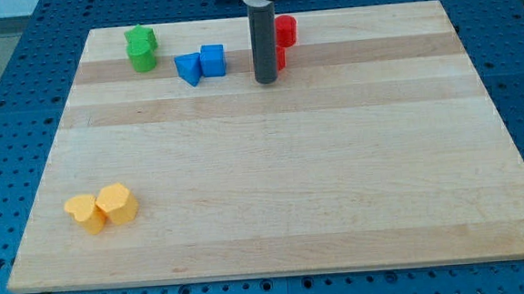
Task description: Push red star closer to red circle
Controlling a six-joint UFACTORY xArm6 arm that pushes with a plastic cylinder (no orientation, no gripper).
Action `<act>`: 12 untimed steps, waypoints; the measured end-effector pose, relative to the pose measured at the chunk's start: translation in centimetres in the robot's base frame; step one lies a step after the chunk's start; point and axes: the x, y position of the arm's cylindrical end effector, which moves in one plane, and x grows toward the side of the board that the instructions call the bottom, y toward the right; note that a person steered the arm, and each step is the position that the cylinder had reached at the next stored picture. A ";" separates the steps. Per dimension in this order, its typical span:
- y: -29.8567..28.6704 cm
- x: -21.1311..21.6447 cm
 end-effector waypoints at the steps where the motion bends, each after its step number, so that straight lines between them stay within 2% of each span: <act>1: -0.9 -1.3; 2: -1.5 -1.8; 3: -1.7 -0.5; 6: 1.5 -0.4; 12: 1.5 -6.0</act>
